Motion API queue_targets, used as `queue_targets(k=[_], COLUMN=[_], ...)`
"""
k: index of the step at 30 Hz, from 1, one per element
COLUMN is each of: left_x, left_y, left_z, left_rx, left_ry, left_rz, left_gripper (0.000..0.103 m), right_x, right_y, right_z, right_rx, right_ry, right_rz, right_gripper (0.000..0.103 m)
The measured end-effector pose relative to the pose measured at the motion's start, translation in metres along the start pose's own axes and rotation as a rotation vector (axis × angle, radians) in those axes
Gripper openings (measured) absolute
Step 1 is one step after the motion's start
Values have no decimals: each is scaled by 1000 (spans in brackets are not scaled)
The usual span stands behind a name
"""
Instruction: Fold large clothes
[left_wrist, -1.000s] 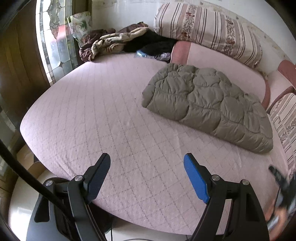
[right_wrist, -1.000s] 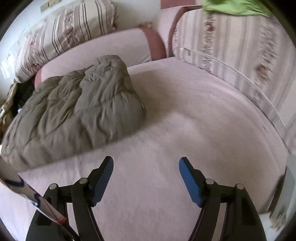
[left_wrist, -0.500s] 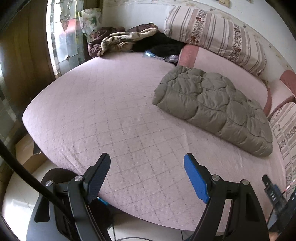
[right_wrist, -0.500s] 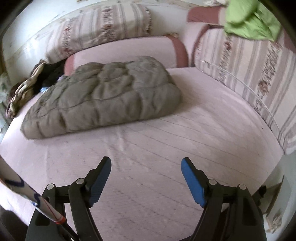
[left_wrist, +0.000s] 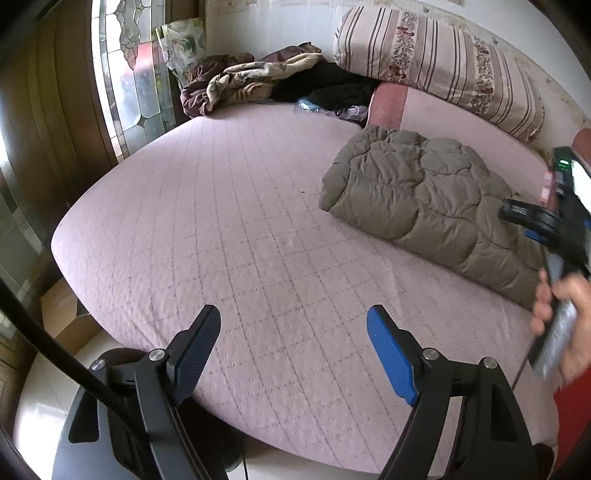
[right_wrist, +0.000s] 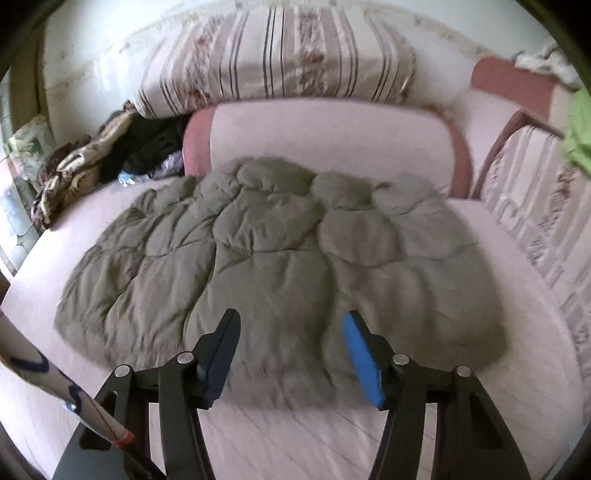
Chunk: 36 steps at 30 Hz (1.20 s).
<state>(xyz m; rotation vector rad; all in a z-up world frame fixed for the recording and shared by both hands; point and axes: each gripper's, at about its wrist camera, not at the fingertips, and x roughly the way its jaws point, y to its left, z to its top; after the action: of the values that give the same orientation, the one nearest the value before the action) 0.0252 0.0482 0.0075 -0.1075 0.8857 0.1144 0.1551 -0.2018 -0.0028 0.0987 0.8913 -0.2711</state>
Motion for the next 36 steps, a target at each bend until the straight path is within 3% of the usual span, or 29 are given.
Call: queue_targets(k=[4, 7, 11, 16, 27, 36], left_x=[14, 20, 22, 11, -27, -52], left_y=[-3, -4, -5, -8, -21, -25], left_z=[4, 5, 6, 6, 3, 2], left_rx=[24, 36, 35, 31, 53, 69], left_ry=[6, 8, 9, -28, -130, -207], left_rz=[27, 37, 41, 63, 33, 76], left_gripper=[81, 81, 81, 81, 81, 87], right_x=[63, 69, 34, -31, -97, -119], right_y=[5, 7, 0, -32, -87, -86], right_z=[4, 7, 2, -40, -130, -156], right_rx=[-14, -39, -35, 1, 78, 90], right_ry=[115, 109, 43, -24, 4, 18], right_rz=[-27, -48, -31, -9, -91, -67], right_gripper=[68, 72, 72, 78, 80, 80])
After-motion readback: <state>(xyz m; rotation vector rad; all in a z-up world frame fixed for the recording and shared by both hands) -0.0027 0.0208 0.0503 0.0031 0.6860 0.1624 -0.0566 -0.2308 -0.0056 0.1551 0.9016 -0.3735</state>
